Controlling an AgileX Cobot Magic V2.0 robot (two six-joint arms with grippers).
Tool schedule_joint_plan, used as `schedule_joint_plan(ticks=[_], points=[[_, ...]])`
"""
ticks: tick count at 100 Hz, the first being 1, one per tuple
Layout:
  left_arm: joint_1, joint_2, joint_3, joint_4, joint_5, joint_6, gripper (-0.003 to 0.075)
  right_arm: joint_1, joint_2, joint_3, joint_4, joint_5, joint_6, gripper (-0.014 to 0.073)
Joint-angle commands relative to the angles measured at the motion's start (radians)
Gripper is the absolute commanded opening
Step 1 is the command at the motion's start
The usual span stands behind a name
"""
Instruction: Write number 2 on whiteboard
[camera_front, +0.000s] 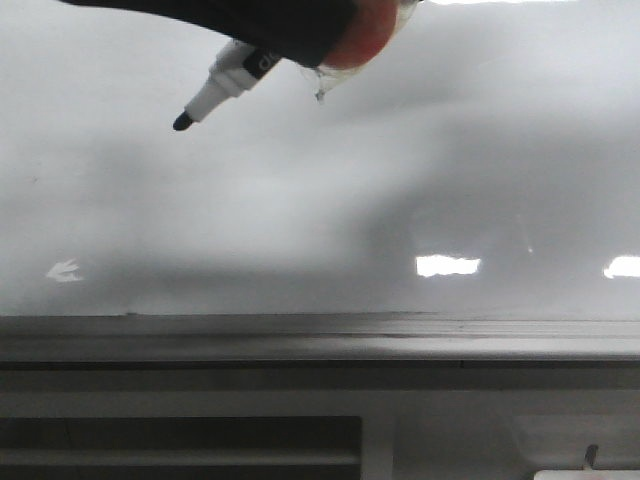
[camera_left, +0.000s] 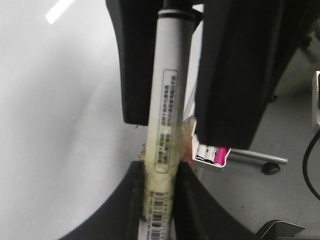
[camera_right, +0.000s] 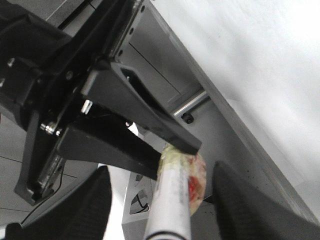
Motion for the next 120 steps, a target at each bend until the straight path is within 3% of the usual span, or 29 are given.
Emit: schedule_joint_plan(ticks=[1, 18, 38, 60, 67, 74, 87, 94, 111, 120], points=[[-0.007, -0.012, -0.037, -0.022, -0.063, -0.003, -0.002, 0.006, -0.008, -0.034, 0.067, -0.016, -0.026, 0.0304], [-0.007, -0.012, -0.037, -0.017, -0.063, -0.003, -0.002, 0.006, -0.006, -0.034, 0.067, -0.017, -0.045, 0.0157], [-0.007, -0.012, -0.037, -0.005, -0.063, -0.003, -0.002, 0.006, -0.006, -0.034, 0.067, -0.01, -0.067, -0.0073], [-0.005, -0.012, -0.037, -0.005, -0.063, -0.003, -0.0017, 0.006, -0.006, -0.034, 0.069, 0.001, -0.067, -0.0074], [-0.005, -0.012, -0.037, -0.005, -0.063, -0.003, 0.0022, 0.006, -0.006, -0.034, 0.069, -0.007, -0.067, -0.0074], [-0.005, -0.012, -0.041, -0.005, -0.063, -0.003, 0.0127, 0.006, -0.006, -0.034, 0.069, -0.016, -0.067, -0.0069], [-0.004, -0.017, -0.062, 0.002, -0.07, -0.003, 0.0438, 0.006, -0.006, -0.034, 0.069, -0.032, -0.067, -0.0056], [0.0, -0.031, -0.072, 0.005, -0.082, -0.003, 0.0522, 0.006, -0.017, -0.034, 0.069, -0.046, -0.067, -0.0056], [0.082, -0.11, -0.084, 0.004, -0.076, -0.003, 0.0491, 0.006, -0.105, -0.007, 0.069, -0.144, -0.062, -0.0054], [0.145, -0.181, -0.082, -0.007, -0.061, -0.023, 0.0417, 0.006, -0.185, 0.046, 0.069, -0.256, -0.062, -0.0054]])
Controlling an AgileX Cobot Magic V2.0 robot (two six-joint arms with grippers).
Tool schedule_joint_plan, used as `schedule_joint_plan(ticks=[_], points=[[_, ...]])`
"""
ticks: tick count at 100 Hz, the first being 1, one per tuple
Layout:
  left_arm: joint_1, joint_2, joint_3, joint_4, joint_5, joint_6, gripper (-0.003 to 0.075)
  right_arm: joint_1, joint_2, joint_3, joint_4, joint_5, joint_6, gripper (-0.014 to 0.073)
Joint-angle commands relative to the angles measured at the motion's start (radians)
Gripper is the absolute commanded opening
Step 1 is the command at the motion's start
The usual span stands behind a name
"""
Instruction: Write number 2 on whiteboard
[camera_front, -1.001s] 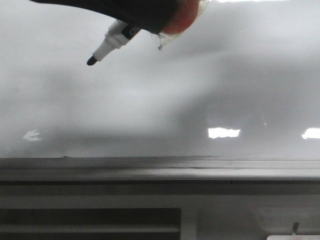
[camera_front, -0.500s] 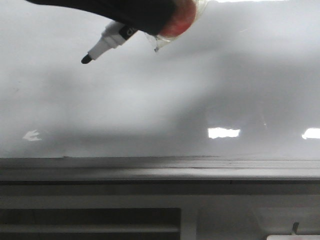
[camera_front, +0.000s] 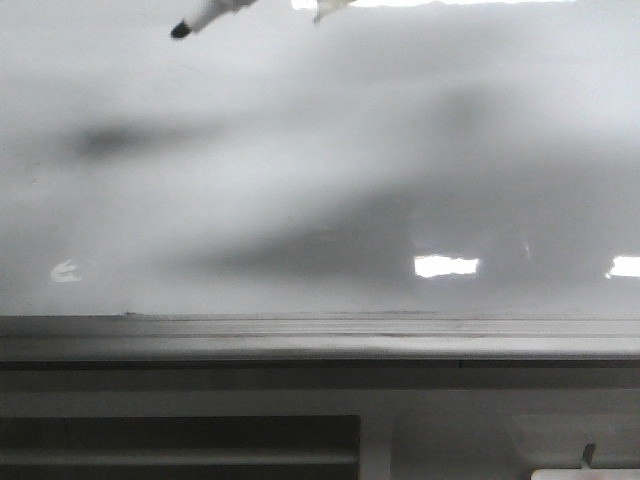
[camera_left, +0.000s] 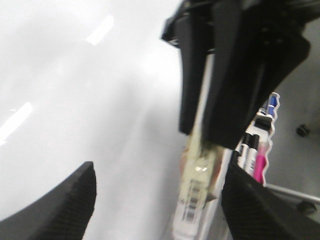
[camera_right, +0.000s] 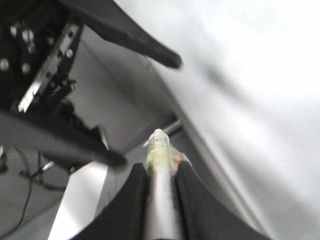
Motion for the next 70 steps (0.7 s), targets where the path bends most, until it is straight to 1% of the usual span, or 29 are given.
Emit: schedule_joint_plan(ticks=[1, 8, 12, 13, 15, 20, 22, 32, 46, 70], points=[[0.056, -0.081, -0.036, -0.024, -0.054, -0.027, 0.0409, 0.002, -0.095, 0.023, 0.066, -0.106, -0.004, -0.0054], [0.098, -0.132, -0.03, -0.024, -0.054, -0.074, 0.0304, 0.002, -0.158, 0.075, 0.066, -0.186, -0.004, -0.0054], [0.122, -0.156, -0.024, -0.024, -0.054, -0.096, 0.0217, 0.002, -0.192, 0.1, 0.066, -0.233, -0.007, -0.0054], [0.126, -0.166, -0.021, -0.024, -0.054, -0.102, 0.0184, 0.002, -0.197, 0.11, 0.066, -0.24, -0.009, -0.0054], [0.139, -0.18, -0.018, -0.024, -0.054, -0.108, 0.015, 0.002, -0.211, 0.123, 0.066, -0.26, -0.011, -0.0054], [0.157, -0.21, -0.004, -0.024, -0.054, -0.113, 0.001, 0.002, -0.238, 0.148, 0.066, -0.295, -0.023, -0.0054], [0.162, -0.222, 0.003, -0.024, -0.054, -0.113, -0.0023, 0.002, -0.246, 0.156, 0.066, -0.307, -0.028, -0.0054], [0.177, -0.267, 0.039, -0.026, -0.074, -0.115, -0.002, 0.002, -0.252, 0.164, 0.071, -0.35, -0.052, -0.0054], [0.177, -0.283, 0.085, -0.035, -0.112, -0.115, -0.002, 0.002, -0.222, 0.164, 0.115, -0.447, -0.097, -0.0054], [0.177, -0.281, 0.102, -0.04, -0.138, -0.115, -0.002, 0.002, -0.126, 0.164, 0.203, -0.514, -0.194, -0.0054]])
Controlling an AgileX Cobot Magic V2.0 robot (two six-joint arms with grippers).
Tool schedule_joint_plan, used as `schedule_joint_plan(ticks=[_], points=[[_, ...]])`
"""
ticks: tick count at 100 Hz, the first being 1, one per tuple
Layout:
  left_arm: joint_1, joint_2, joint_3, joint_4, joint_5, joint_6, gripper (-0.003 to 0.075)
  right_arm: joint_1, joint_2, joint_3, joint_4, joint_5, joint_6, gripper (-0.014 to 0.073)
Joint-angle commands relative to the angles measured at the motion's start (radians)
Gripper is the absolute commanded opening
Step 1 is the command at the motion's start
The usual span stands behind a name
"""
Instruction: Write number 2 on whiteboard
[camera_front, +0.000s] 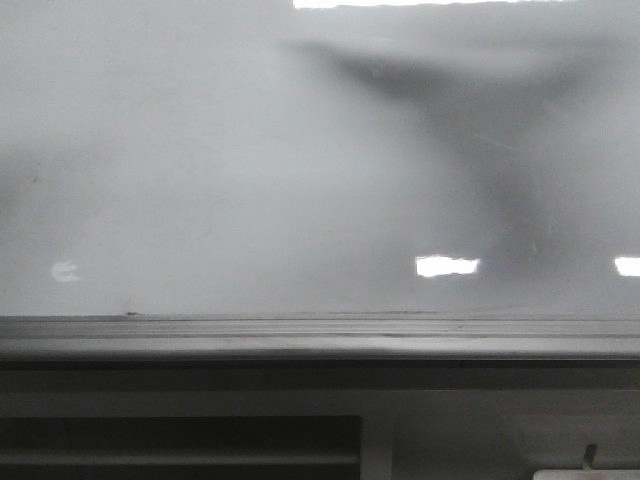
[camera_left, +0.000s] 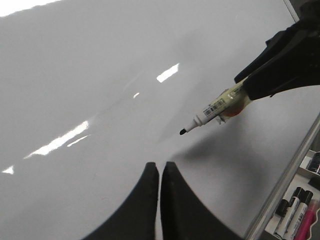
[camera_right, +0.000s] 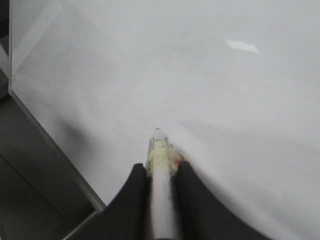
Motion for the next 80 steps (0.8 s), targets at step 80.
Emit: schedule_joint_plan(ticks=[80], points=[[0.002, -0.002, -0.025, -0.021, -0.093, -0.012, -0.002, 0.002, 0.042, -0.021, 0.117, -0.192, -0.09, -0.0054]])
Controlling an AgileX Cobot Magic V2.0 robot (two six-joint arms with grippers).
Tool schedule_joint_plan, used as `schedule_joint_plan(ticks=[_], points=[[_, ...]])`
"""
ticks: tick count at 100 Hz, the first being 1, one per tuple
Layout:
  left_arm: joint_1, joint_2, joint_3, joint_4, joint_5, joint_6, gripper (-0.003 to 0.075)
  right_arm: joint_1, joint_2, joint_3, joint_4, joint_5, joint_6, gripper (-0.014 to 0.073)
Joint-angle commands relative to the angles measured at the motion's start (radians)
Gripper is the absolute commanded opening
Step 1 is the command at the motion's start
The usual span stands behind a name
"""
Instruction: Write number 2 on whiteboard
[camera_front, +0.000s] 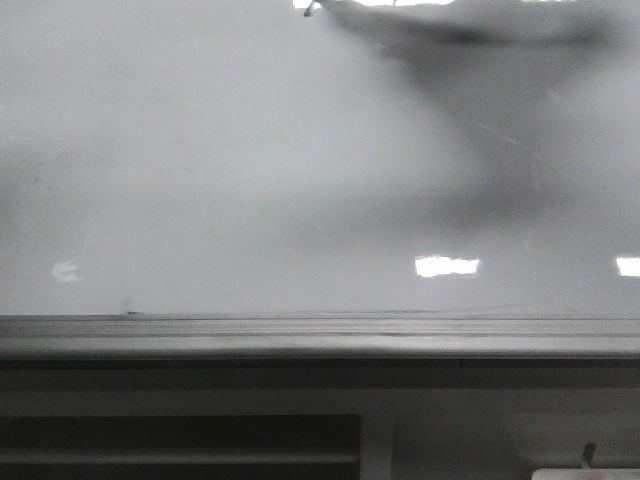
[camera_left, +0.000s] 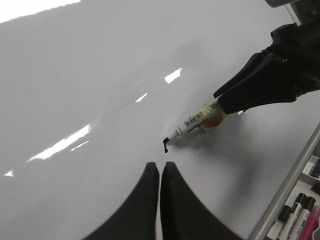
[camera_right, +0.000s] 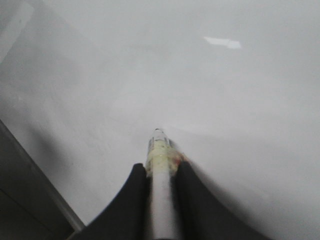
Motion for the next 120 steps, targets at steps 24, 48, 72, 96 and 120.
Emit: schedule_joint_plan(ticks=[24, 48, 72, 96, 120], points=[[0.002, -0.002, -0.025, -0.018, -0.077, -0.012, -0.002, -0.01, -0.069, 0.02, 0.013, -0.161, 0.033, -0.0054], [0.002, -0.002, -0.025, -0.018, -0.077, -0.012, -0.002, -0.01, -0.156, 0.13, 0.013, -0.219, 0.043, -0.0054], [0.002, -0.002, -0.025, -0.018, -0.077, -0.012, -0.002, -0.01, -0.179, 0.214, 0.024, -0.161, 0.048, -0.0054], [0.002, -0.002, -0.025, -0.018, -0.079, -0.012, -0.002, -0.008, -0.117, 0.22, 0.024, -0.061, 0.048, -0.0054], [0.002, -0.002, -0.025, -0.018, -0.079, -0.012, -0.002, -0.004, -0.062, 0.22, 0.032, -0.026, 0.048, -0.0054]])
